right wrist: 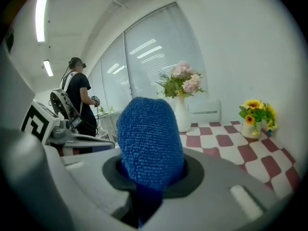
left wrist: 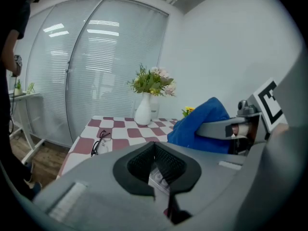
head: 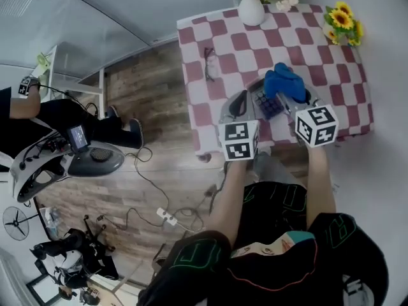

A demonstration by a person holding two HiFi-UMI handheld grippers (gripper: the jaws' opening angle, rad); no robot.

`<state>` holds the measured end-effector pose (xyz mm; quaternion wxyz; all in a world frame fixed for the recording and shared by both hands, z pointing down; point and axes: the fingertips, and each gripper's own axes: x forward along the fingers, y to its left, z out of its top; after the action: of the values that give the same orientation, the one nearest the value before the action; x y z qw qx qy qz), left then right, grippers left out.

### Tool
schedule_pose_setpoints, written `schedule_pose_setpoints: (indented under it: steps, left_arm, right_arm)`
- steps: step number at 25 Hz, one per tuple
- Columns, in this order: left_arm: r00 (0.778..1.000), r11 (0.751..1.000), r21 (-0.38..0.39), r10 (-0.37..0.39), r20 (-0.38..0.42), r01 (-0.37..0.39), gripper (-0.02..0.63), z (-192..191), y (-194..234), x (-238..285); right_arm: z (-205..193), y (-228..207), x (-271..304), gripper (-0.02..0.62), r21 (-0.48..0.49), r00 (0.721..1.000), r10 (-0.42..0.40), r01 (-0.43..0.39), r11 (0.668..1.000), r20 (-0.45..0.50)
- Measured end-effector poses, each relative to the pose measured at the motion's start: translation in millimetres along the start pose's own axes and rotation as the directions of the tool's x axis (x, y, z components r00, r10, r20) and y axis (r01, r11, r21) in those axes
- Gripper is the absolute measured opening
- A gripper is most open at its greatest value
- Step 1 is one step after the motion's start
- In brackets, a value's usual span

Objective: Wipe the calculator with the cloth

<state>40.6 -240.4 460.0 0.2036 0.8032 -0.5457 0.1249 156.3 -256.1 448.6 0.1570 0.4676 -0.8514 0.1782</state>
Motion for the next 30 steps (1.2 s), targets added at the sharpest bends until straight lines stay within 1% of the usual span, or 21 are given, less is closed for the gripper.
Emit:
schedule_pose_setpoints:
  steps: [3,6,8,10,12,14,15,18,19,21,24,26,28,30]
  left_arm:
    - [0.997,0.997,-0.017,0.071,0.005,-0.070,0.011,2,11,3]
    - [0.990,0.990,-0.025,0.139,0.003,-0.139,0.011,6,30,-6]
    - [0.985,0.985,-0.020,0.174,0.017,-0.174,0.011,16,41,-14]
    - [0.983,0.983,-0.011,0.183,0.028,-0.183,0.011,18,42,-14]
    - [0.984,0.983,-0.040,0.179,0.018,-0.178,0.011,7,38,-13]
    - [0.981,0.978,-0.094,0.191,0.019,-0.189,0.011,1,44,-11]
    - [0.980,0.975,-0.108,0.199,0.019,-0.196,0.011,-1,46,-10]
    - [0.979,0.972,-0.124,0.204,0.019,-0.201,0.011,-5,46,-4]
    - [0.978,0.971,-0.129,0.207,0.019,-0.203,0.011,-5,48,-3]
    - [0.976,0.968,-0.135,0.216,0.008,-0.213,0.011,-11,50,-3]
    - [0.975,0.966,-0.132,0.221,-0.015,-0.221,0.011,-22,50,-4]
    - [0.974,0.967,-0.118,0.223,-0.026,-0.225,0.011,-25,50,-4]
    - [0.974,0.968,-0.107,0.224,-0.031,-0.226,0.011,-27,48,-4]
    - [0.975,0.969,-0.104,0.222,-0.033,-0.224,0.011,-28,46,-4]
  right_arm:
    - [10,-12,19,0.101,-0.026,0.999,0.046,-0.046,0.999,0.002]
    - [11,-11,35,0.101,-0.049,0.996,0.093,-0.093,0.994,-0.007]
    - [18,-7,54,0.101,-0.061,0.993,0.116,-0.116,0.991,-0.001]
    - [28,-6,75,0.101,-0.093,0.992,0.130,-0.128,0.987,0.008]
    - [25,-1,86,0.101,-0.139,0.990,0.144,-0.144,0.980,-0.006]
    - [20,13,96,0.101,-0.218,0.982,0.185,-0.186,0.958,-0.026]
    - [15,21,99,0.101,-0.270,0.977,0.210,-0.214,0.939,-0.045]
    - [-6,35,107,0.101,-0.419,0.956,0.264,-0.294,0.859,-0.131]
    - [-11,39,111,0.101,-0.465,0.949,0.274,-0.315,0.827,-0.156]
    - [-21,46,115,0.101,-0.559,0.938,0.283,-0.346,0.753,-0.199]
    - [-38,51,113,0.101,-0.679,0.922,0.276,-0.386,0.624,-0.271]
    - [-46,54,113,0.101,-0.750,0.914,0.265,-0.405,0.524,-0.308]
    - [-54,57,114,0.101,-0.801,0.905,0.249,-0.422,0.425,-0.345]
    - [-62,59,114,0.101,-0.829,0.896,0.239,-0.438,0.348,-0.373]
